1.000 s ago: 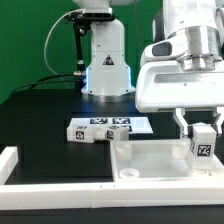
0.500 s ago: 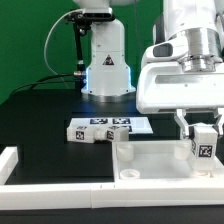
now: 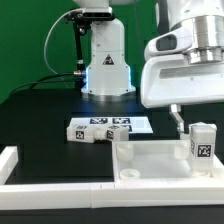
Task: Assemble one leg
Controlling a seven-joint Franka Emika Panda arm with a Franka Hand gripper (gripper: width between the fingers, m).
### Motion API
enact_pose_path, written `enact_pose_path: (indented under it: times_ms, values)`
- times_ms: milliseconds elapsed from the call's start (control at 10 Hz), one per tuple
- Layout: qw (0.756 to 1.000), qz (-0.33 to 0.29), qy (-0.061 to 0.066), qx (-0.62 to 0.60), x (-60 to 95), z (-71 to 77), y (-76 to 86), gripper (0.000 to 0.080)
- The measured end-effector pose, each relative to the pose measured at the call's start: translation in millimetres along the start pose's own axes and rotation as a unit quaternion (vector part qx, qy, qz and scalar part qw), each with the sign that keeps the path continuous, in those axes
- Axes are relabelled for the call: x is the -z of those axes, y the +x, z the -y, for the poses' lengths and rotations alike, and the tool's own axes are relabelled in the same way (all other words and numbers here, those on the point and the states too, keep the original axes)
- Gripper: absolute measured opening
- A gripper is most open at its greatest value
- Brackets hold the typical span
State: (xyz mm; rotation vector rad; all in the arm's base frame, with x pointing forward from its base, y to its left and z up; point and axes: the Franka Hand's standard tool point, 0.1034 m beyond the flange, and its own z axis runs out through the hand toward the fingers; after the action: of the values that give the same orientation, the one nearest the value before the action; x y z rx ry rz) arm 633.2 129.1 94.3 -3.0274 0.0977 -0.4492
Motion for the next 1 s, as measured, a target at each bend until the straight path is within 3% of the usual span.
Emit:
enact_pose_path:
  times_ms: [200, 500, 700, 900, 1000]
  values:
    - [0.998, 0.061, -0.003, -0.002, -2.7, -5.0, 5.7, 0.0648]
    - [0.991, 0.125, -0.034, 0.01, -8.2, -33.9, 2.5, 0.0649]
    - [0.993, 0.11, -0.039, -0.012, -12.2, -27.7, 1.8, 0.0649]
    - [0.993, 0.109, -0.042, -0.035, -12.2, -29.6, 2.4, 0.0388]
    - [0.991, 0.107, -0.045, -0.067, -12.3, -29.6, 2.3, 0.0388]
